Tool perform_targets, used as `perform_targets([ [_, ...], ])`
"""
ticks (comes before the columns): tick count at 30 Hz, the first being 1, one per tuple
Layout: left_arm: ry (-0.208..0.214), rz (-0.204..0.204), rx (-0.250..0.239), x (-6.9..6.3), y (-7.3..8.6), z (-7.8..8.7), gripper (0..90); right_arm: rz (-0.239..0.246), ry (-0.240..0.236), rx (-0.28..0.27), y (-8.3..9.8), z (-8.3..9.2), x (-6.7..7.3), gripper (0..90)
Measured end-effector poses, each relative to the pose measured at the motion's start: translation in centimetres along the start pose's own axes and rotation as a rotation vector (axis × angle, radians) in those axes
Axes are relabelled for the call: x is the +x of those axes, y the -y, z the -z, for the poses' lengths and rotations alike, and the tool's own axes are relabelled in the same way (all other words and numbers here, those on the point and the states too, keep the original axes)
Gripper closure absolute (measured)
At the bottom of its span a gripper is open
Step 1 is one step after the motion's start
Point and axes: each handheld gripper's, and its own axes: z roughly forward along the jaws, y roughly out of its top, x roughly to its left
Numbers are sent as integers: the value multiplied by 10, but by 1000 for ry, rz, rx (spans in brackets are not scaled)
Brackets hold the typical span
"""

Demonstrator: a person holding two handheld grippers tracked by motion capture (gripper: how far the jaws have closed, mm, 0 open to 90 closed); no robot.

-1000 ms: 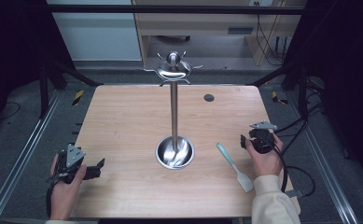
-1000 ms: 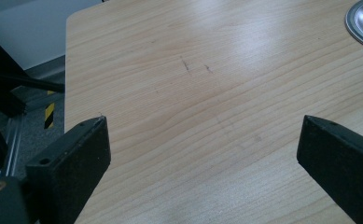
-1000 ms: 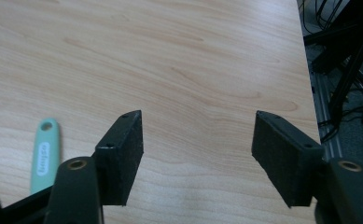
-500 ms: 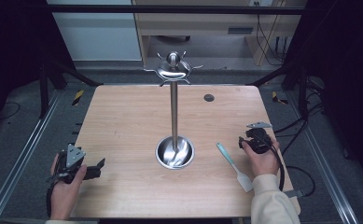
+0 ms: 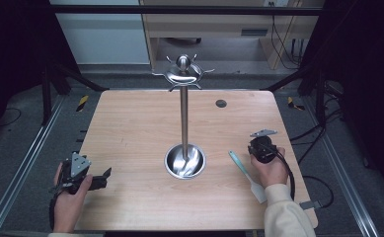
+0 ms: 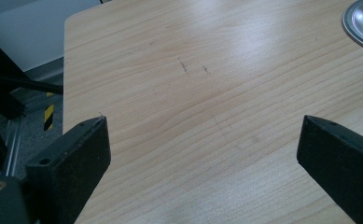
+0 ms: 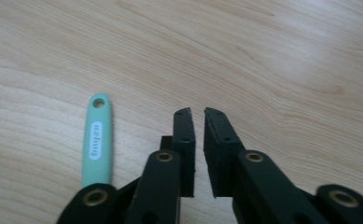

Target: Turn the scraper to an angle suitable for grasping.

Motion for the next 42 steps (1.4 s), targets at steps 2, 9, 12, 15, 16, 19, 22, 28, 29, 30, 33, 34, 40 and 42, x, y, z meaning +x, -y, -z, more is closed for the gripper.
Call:
perform_targets([
  [2,1,-1,0,0,0,0,25,6,-9,-2,0,-1,2,886],
  [9,3,-4,3,0,0,-1,25,28,-72,21,-2,-6,10,900],
  [12,2,-3,1,0,0,-1,25,42,-101,51,-2,-11,15,900],
  [15,3,-3,1,0,0,-1,25,56,-119,73,-2,-15,19,900],
  [16,3,-3,1,0,0,-1,25,63,-130,80,-2,-16,21,900],
  [19,3,-4,1,-1,0,-1,25,75,-139,86,-1,-17,23,900],
  [22,6,-6,6,-1,0,-1,25,92,-147,98,-1,-18,27,900],
  [28,9,-8,7,-1,0,-2,25,138,-222,109,0,-17,38,900],
  [29,9,-9,8,-1,0,-2,25,151,-231,113,0,-17,41,900],
  [30,10,-8,8,-1,0,-2,25,166,-240,114,0,-16,43,900],
  [33,10,-7,8,-1,0,-2,25,192,-264,111,0,-12,50,900],
  [34,10,-7,8,-1,0,-2,25,197,-270,107,0,-11,52,900],
  [40,11,-7,13,-1,0,-3,25,216,-316,116,1,-7,61,900],
  [42,11,-6,14,-1,0,-3,25,238,-325,117,1,-6,62,900],
])
